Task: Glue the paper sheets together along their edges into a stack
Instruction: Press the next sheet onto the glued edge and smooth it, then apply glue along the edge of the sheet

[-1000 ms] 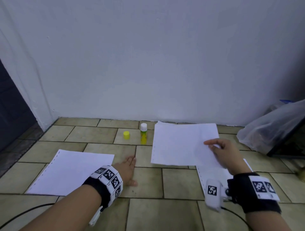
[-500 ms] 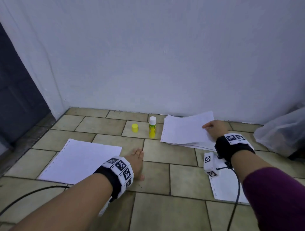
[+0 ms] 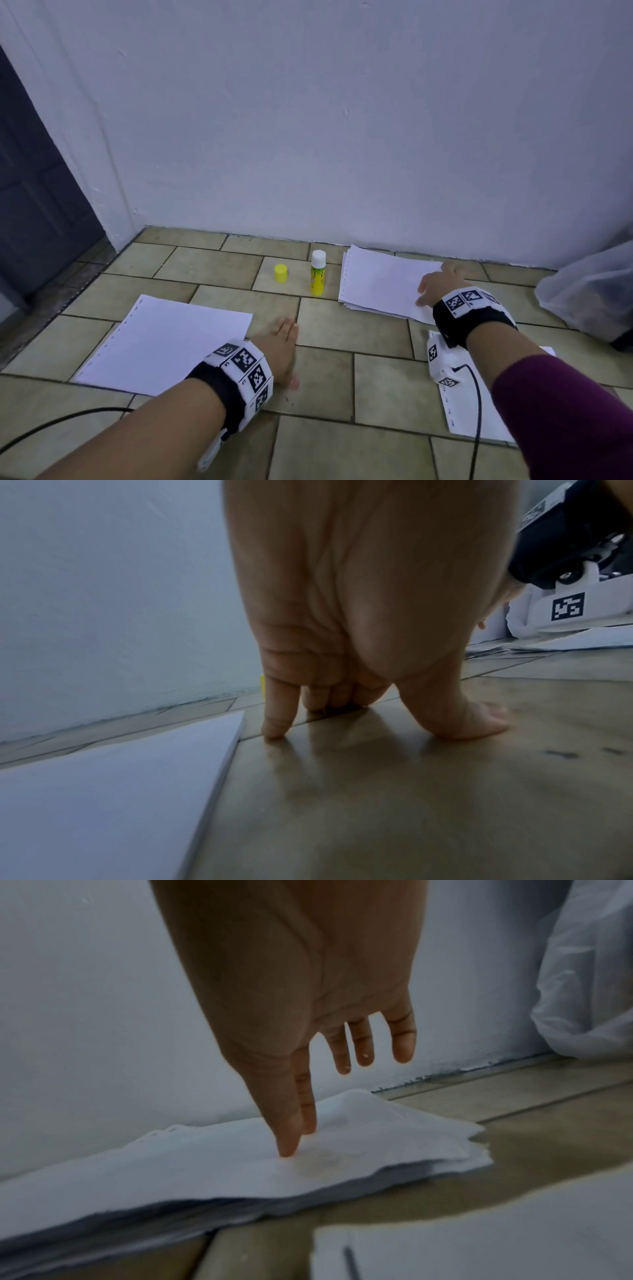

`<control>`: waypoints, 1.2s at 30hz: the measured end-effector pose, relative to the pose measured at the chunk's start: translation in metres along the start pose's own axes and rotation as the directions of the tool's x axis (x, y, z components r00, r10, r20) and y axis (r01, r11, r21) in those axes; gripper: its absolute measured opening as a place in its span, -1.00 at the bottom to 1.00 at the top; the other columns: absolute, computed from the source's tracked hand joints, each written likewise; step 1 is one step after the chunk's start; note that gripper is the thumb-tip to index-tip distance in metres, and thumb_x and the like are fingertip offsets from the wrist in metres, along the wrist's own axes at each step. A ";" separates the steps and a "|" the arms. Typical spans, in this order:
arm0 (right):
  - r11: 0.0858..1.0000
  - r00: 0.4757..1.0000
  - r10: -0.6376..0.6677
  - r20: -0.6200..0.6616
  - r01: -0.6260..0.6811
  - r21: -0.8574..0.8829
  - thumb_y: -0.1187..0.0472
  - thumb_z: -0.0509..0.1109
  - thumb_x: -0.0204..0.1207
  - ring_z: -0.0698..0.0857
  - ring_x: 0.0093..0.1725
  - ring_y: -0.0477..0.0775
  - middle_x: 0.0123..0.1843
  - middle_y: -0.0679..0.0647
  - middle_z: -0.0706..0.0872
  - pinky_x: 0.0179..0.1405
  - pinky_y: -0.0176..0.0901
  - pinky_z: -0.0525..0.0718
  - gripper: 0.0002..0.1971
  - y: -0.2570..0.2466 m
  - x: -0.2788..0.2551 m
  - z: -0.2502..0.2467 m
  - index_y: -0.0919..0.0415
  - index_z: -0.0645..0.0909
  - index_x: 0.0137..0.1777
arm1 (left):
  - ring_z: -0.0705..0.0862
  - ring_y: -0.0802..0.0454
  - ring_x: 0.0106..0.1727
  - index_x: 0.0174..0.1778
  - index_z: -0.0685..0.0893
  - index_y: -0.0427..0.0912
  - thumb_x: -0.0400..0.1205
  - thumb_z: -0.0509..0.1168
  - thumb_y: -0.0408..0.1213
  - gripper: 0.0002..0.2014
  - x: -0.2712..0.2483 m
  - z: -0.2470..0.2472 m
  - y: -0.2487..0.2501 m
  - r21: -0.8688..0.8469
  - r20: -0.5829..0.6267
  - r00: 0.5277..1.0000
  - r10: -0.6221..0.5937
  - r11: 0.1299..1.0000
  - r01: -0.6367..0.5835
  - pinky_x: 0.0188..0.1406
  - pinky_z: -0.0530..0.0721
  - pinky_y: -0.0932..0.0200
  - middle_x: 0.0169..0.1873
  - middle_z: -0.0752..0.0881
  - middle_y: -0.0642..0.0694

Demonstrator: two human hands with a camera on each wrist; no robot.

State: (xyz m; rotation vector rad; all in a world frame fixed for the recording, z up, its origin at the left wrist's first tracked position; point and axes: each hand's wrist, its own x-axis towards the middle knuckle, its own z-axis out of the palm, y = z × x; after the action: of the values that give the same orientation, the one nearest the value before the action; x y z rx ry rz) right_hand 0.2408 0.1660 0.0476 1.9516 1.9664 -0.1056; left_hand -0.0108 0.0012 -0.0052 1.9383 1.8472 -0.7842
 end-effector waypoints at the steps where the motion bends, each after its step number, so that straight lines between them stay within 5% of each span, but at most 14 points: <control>1: 1.000 1.000 -0.003 0.007 0.003 -0.023 -0.07 0.31 0.58 0.17 0.58 0.27 0.53 0.15 0.36 0.49 0.08 0.33 -0.65 -0.003 -0.002 -0.001 0.03 0.62 0.29 | -0.36 -0.14 0.67 0.64 -0.35 -0.36 0.68 0.18 0.10 -0.03 -0.001 -0.001 0.000 0.005 -0.003 1.000 0.004 1.000 -0.004 0.66 0.02 -0.15 0.65 -0.35 -0.24; 3: 1.000 0.999 -0.009 -0.042 0.010 0.010 0.00 0.16 0.64 0.33 0.51 0.15 0.42 0.06 0.55 0.48 -0.01 0.29 -0.68 -0.004 -0.002 -0.002 0.08 0.63 0.23 | -0.36 -0.14 0.67 0.64 -0.35 -0.37 0.69 0.17 0.11 -0.04 -0.001 -0.001 0.000 0.013 -0.007 1.000 0.010 1.000 -0.010 0.66 0.01 -0.14 0.65 -0.34 -0.25; 6: 0.994 0.991 -0.094 -0.095 0.099 0.047 0.05 0.12 0.68 0.38 0.51 0.09 0.48 0.04 0.53 0.49 -0.09 0.33 -0.63 0.006 -0.010 -0.010 0.12 0.58 0.37 | -0.35 -0.14 0.67 0.64 -0.34 -0.36 0.68 0.18 0.11 -0.03 -0.003 -0.002 0.000 0.001 -0.010 1.000 0.007 1.000 -0.007 0.67 -0.02 -0.13 0.66 -0.34 -0.24; 10: 0.957 0.976 -0.214 -0.042 0.218 0.190 0.04 0.37 0.58 0.28 0.61 0.10 0.65 0.07 0.27 0.52 -0.13 0.29 -0.32 0.022 -0.041 -0.011 0.08 0.18 0.64 | -0.35 -0.14 0.67 0.63 -0.36 -0.37 0.68 0.19 0.11 -0.02 -0.005 -0.002 0.000 -0.016 0.008 1.000 0.007 1.000 -0.007 0.67 -0.03 -0.12 0.65 -0.35 -0.24; 15: 0.946 0.950 -0.297 0.100 0.278 0.169 0.18 0.44 0.54 0.00 0.69 0.13 0.71 0.09 -0.04 0.58 -0.07 0.20 -0.09 0.034 -0.098 0.027 0.16 -0.15 0.69 | -0.35 -0.12 0.67 0.63 -0.34 -0.38 0.69 0.16 0.11 -0.05 -0.006 -0.002 -0.001 -0.039 -0.026 1.000 0.010 0.999 -0.012 0.67 -0.03 -0.14 0.66 -0.34 -0.25; 21: 0.958 0.935 -0.271 0.230 0.238 0.163 0.07 0.47 0.51 -0.24 0.69 0.19 0.70 0.17 -0.30 0.63 0.03 0.07 0.07 0.041 -0.118 0.053 0.21 -0.35 0.67 | -0.29 -0.07 0.69 0.66 -0.28 -0.35 0.71 0.17 0.02 -0.11 -0.024 -0.006 0.002 -0.098 -0.102 0.994 0.045 0.994 -0.055 0.68 -0.07 -0.02 0.67 -0.29 -0.21; 29: 0.939 0.927 -0.304 0.221 0.251 0.236 0.03 0.47 0.49 -0.23 0.69 0.18 0.69 0.16 -0.37 0.63 -0.01 0.05 0.12 0.045 -0.124 0.057 0.21 -0.41 0.65 | -0.21 0.00 0.70 0.68 -0.22 -0.30 0.70 0.22 0.00 -0.12 -0.033 -0.007 0.000 -0.138 -0.182 0.979 0.093 0.983 -0.119 0.65 0.00 0.07 0.69 -0.24 -0.15; 31: 0.934 0.931 -0.300 0.207 0.243 0.263 0.00 0.46 0.50 -0.21 0.69 0.15 0.69 0.16 -0.36 0.62 -0.06 0.07 0.11 0.047 -0.126 0.055 0.20 -0.41 0.65 | -0.05 0.00 0.71 0.71 -0.07 -0.24 0.67 0.27 0.02 -0.15 -0.035 -0.010 -0.008 -0.183 -0.217 0.969 0.116 0.970 -0.157 0.65 0.07 0.08 0.70 -0.08 -0.12; 34: 0.924 0.934 -0.306 0.184 0.245 0.293 -0.01 0.47 0.49 -0.12 0.70 0.11 0.70 0.13 -0.31 0.60 -0.10 0.12 0.12 0.046 -0.131 0.054 0.20 -0.41 0.65 | 0.40 -0.01 0.56 0.58 0.40 -0.03 0.58 0.38 0.06 -0.35 -0.045 -0.020 -0.030 -0.294 -0.291 0.956 0.047 0.946 -0.136 0.52 0.37 0.08 0.54 0.43 0.01; 36: 0.924 0.946 -0.282 0.160 0.224 0.309 0.02 0.50 0.46 0.20 0.63 0.13 0.69 0.15 0.03 0.49 -0.12 0.32 0.10 0.045 -0.130 0.055 0.27 -0.29 0.66 | 0.48 -0.04 0.47 0.49 0.48 -0.07 0.59 0.39 0.00 -0.44 -0.057 -0.027 -0.042 -0.169 -0.287 0.956 -0.062 0.986 0.013 0.46 0.44 0.06 0.44 0.51 -0.02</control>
State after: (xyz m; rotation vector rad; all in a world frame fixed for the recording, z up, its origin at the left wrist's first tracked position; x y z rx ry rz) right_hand 0.2934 0.0273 0.0452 1.7508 2.1502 -0.6664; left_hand -0.0484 -0.0237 0.0559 2.0012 2.0480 -0.3536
